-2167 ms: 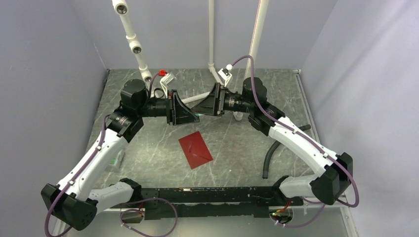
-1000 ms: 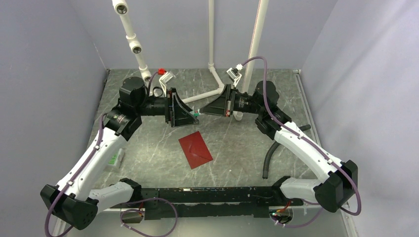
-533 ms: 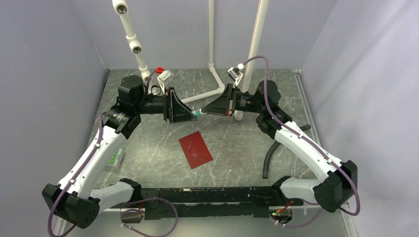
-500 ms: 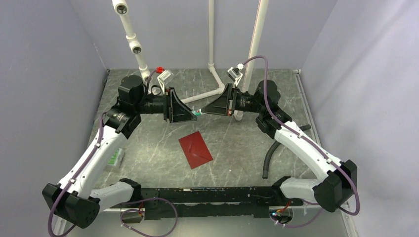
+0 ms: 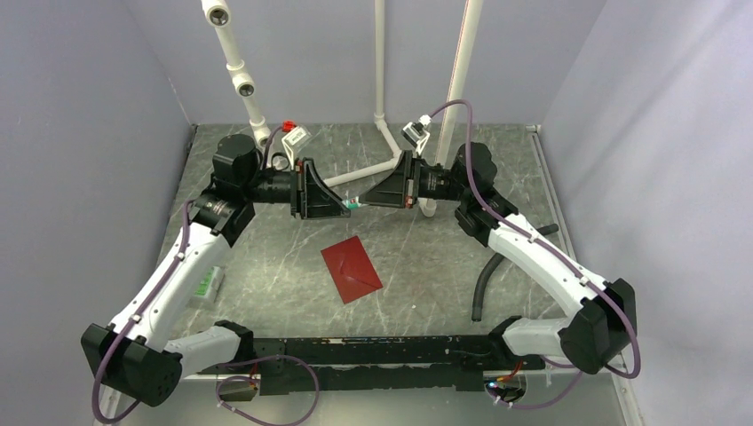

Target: Place the letter into the envelope and seal it

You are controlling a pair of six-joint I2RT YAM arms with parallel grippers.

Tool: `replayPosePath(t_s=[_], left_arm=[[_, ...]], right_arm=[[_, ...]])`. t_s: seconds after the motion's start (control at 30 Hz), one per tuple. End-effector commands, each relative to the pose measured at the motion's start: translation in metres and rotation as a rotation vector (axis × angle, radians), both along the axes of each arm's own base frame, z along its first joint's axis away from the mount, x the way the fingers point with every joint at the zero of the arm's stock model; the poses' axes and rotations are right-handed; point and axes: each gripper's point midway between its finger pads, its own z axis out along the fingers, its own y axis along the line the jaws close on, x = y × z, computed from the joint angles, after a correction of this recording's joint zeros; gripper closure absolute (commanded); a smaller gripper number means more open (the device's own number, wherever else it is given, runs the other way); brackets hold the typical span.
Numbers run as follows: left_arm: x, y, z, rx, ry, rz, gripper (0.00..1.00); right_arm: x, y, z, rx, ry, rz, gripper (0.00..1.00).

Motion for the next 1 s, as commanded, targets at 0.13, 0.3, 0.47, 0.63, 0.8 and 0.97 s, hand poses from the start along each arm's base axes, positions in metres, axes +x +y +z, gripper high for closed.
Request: replayPosePath(t_s=[0.13, 0.3, 0.47, 0.63, 0.8, 0.97], left_arm=[[-0.008, -0.003, 0.020, -0.048, -0.184, -0.113, 0.98], [-0.009, -0.005, 0.021, -0.051, -0.204, -0.160, 0.98], [-0.009, -0.015, 0.018, -0.046, -0.200, -0.190, 0.98], [-0.016, -0.027, 0.011, -0.016, -0.201, -0.205, 0.97], [-0.010, -0.029, 0.006, 0.008, -0.205, -0.161, 0.98], [-0.005, -0.024, -0.001, 0.049, -0.198, -0.109, 0.98]], right_arm=[[-0.027, 0.026, 0.009, 0.040, -0.007, 0.116, 1.00], [-0.031, 0.034, 0.004, 0.017, 0.019, 0.133, 1.00], [-0.031, 0.045, -0.007, -0.024, 0.048, 0.145, 1.00], [-0.024, 0.050, -0.015, -0.051, 0.076, 0.121, 1.00], [-0.022, 0.056, -0.022, -0.079, 0.098, 0.124, 1.00], [-0.005, 0.034, -0.013, -0.048, 0.082, 0.027, 1.00]])
